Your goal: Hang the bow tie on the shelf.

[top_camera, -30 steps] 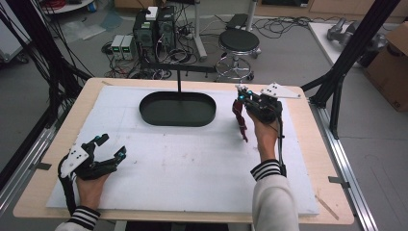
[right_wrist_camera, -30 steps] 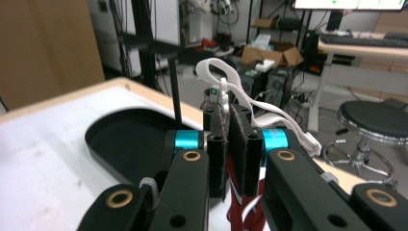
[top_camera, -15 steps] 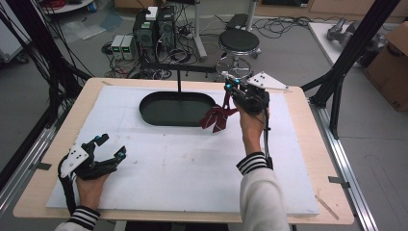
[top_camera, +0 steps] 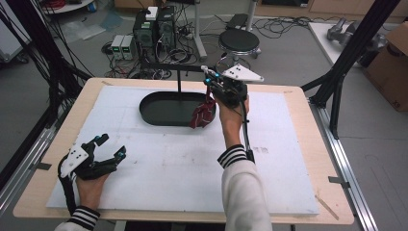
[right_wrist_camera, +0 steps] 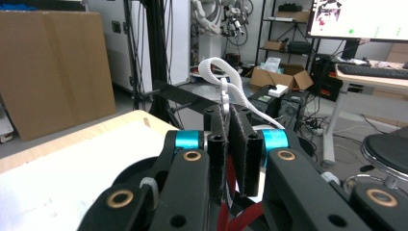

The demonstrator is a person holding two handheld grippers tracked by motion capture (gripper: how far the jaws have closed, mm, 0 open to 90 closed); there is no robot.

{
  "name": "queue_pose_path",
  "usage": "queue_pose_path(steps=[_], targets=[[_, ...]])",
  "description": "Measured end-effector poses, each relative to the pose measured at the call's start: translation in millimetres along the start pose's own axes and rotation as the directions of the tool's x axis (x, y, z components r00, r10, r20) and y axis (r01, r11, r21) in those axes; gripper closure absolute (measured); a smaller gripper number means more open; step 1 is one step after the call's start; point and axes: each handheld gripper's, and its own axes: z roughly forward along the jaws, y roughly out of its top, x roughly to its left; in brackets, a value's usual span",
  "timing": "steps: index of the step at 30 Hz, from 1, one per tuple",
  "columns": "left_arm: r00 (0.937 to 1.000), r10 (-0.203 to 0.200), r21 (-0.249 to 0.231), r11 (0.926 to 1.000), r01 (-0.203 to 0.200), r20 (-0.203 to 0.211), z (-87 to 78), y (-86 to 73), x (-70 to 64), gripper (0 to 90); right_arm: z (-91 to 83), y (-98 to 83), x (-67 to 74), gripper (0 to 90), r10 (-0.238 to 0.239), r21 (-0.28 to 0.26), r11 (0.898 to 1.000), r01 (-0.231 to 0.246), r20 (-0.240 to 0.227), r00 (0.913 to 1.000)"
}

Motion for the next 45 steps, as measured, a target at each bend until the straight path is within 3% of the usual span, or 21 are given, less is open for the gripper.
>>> queue_pose_path(steps=[6, 13, 24, 27, 36, 45], targets=[[1.0, -0.002, 0.001, 1.0, 0.002, -0.001, -0.1, 0.1, 0.5, 17.6, 13.5, 3.8, 8.6, 85.5, -0.014, -0.002, 1.0, 0.014, -0.004, 0.9999], [1.0, 0.0, -0.002, 1.0, 0.0, -0.002, 0.1, -0.1, 0.5, 17.5, 34.5, 6.4, 18.1, 85.5, 0.001, 0.007, 1.0, -0.001, -0.019, 0.9998], [1.0, -0.004, 0.0, 1.0, 0.004, -0.002, -0.2, 0.0, 0.9, 17.5, 65.6, 12.8, 29.3, 85.5, -0.032, 0.036, 0.999, 0.031, 0.03, 0.9991], [1.0, -0.004, -0.001, 1.0, 0.004, -0.001, -0.2, 0.0, 0.9, 17.5, 73.6, 8.8, 28.3, 85.4, -0.026, 0.052, 0.998, 0.024, 0.047, 0.9985], [1.0, -0.003, -0.011, 0.9999, 0.003, 0.003, -1.3, -0.3, 0.8, 17.5, 101.0, -10.7, 26.7, 85.5, 0.02, 0.07, 0.997, -0.023, 0.036, 0.9992], [1.0, -0.009, -0.013, 0.9999, 0.009, 0.001, -1.3, -0.4, 1.3, 17.5, 115.2, -15.3, 30.2, 85.5, 0.025, 0.08, 0.996, -0.028, 0.043, 0.9988]])
